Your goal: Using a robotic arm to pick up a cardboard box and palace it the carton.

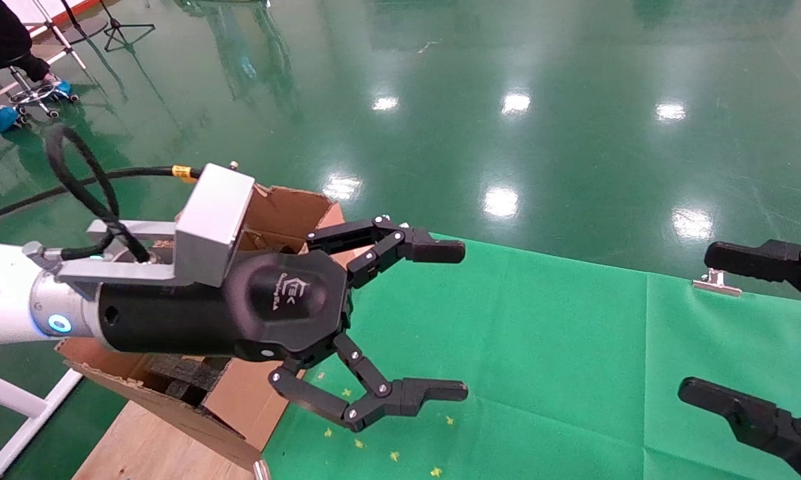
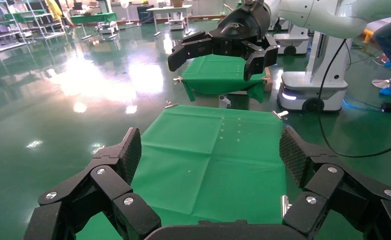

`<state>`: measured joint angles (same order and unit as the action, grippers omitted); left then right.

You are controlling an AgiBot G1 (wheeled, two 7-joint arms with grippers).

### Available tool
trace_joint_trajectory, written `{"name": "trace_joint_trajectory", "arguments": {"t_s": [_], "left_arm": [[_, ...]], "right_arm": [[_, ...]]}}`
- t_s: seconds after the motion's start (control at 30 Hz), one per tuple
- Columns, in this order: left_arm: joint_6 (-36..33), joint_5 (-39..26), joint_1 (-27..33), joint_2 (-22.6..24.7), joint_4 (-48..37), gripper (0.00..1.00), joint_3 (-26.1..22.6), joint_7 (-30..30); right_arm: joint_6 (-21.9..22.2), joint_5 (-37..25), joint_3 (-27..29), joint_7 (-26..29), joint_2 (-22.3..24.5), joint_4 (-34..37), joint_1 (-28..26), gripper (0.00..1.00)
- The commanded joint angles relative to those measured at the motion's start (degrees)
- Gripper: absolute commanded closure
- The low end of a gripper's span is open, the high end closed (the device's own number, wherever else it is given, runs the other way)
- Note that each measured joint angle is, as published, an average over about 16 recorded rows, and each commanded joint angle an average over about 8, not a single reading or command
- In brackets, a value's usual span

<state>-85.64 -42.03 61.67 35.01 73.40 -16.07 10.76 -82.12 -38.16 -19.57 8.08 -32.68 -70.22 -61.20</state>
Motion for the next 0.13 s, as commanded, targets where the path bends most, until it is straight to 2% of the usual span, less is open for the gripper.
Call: {"name": "trace_joint_trajectory", "arguments": {"t_s": [0.03,0.13], "left_arm": [[0.00,0.00,0.00,0.00,0.00,0.00,0.00,0.00],[0.00,0.00,0.00,0.00,0.00,0.00,0.00,0.00]], "right_arm": [[0.00,0.00,0.00,0.00,0.00,0.00,0.00,0.00],[0.00,0.00,0.00,0.00,0.00,0.00,0.00,0.00]]}}
